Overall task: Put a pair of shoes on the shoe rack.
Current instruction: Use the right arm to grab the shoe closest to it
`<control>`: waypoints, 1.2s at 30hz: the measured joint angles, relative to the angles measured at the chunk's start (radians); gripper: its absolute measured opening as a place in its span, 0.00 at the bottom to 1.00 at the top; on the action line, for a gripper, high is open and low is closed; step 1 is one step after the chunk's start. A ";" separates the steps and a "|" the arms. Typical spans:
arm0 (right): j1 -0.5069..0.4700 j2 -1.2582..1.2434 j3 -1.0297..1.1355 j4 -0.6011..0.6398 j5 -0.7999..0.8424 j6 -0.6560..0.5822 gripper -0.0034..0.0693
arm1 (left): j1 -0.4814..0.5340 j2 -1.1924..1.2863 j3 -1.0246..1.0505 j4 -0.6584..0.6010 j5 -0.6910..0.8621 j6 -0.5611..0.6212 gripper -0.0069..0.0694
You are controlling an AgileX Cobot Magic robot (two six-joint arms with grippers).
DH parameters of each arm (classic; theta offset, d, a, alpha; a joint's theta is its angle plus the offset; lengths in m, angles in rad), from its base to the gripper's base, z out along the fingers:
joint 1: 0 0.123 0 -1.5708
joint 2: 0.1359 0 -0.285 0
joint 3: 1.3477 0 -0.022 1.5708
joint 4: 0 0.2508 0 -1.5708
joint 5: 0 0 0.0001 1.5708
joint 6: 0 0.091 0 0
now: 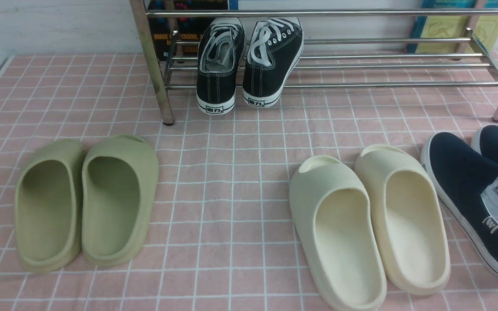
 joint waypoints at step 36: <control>0.000 0.000 0.000 0.193 0.000 0.041 0.38 | 0.000 0.000 0.000 0.001 0.001 0.000 0.23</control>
